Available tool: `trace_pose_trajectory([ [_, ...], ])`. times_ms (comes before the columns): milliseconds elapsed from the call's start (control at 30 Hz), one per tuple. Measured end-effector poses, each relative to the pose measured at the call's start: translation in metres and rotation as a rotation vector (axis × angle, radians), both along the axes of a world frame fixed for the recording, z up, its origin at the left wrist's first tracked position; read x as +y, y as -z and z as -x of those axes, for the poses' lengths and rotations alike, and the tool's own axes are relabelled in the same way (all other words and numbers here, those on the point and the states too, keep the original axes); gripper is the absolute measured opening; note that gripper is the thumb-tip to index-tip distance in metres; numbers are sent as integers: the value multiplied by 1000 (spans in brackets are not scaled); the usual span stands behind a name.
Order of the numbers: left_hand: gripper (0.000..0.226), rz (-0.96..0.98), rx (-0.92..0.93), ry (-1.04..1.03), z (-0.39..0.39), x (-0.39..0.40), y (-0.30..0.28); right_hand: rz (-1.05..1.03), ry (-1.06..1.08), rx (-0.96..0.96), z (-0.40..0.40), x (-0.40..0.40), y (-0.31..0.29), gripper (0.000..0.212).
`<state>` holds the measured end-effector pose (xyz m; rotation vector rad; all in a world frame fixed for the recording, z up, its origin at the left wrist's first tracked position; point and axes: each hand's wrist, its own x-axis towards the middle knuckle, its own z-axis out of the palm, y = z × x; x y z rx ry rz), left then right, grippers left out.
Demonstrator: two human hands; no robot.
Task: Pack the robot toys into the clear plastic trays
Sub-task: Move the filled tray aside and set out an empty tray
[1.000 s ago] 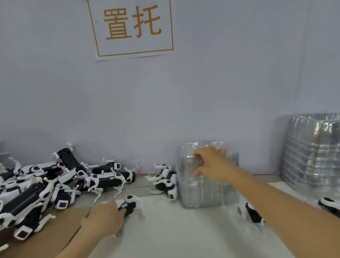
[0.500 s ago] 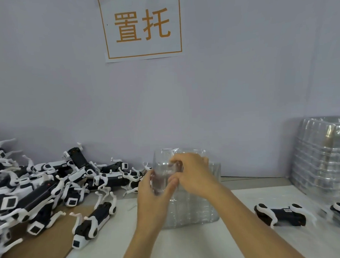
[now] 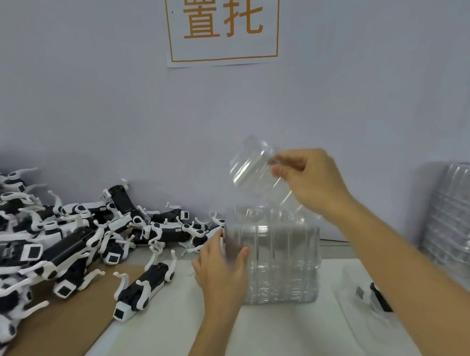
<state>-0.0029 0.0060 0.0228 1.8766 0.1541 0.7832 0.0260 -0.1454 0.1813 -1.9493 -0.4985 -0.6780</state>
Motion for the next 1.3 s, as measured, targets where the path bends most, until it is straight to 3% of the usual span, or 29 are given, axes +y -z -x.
trace_pose_trajectory([
  [67,39,-14,-140,-67,7,-4,-20,-71,-1,-75,9,-3,-14,18],
  [133,22,152,-303,63,17,-11,-48,-76,-29,-105,21,-1,-16,25],
  [233,16,422,-367,325,29,-17,-83,-21,-111,-89,40,11,-2,19],
  [333,7,593,-401,376,38,-14,-99,-34,-136,-142,55,18,9,19],
  [600,5,439,-390,470,45,2,-102,-202,-148,-123,68,2,13,26],
  [667,11,457,-379,415,42,12,-98,-372,-92,-137,65,-20,12,22],
  [733,13,663,-411,350,39,36,-92,-591,1,-127,64,-54,10,14],
  [833,10,1019,-448,335,33,66,-83,-689,80,-90,70,-89,21,13],
  [1033,12,1284,-314,548,15,17,-68,-780,20,-67,76,-82,29,17],
  [1100,15,1266,-173,586,12,-3,-63,-794,-15,-93,80,-83,24,16],
  [1167,16,1125,-64,540,10,-13,-61,-793,-58,-95,82,-85,21,15],
  [1300,32,515,74,211,10,-4,-66,-782,-42,-90,83,-88,21,15],
])
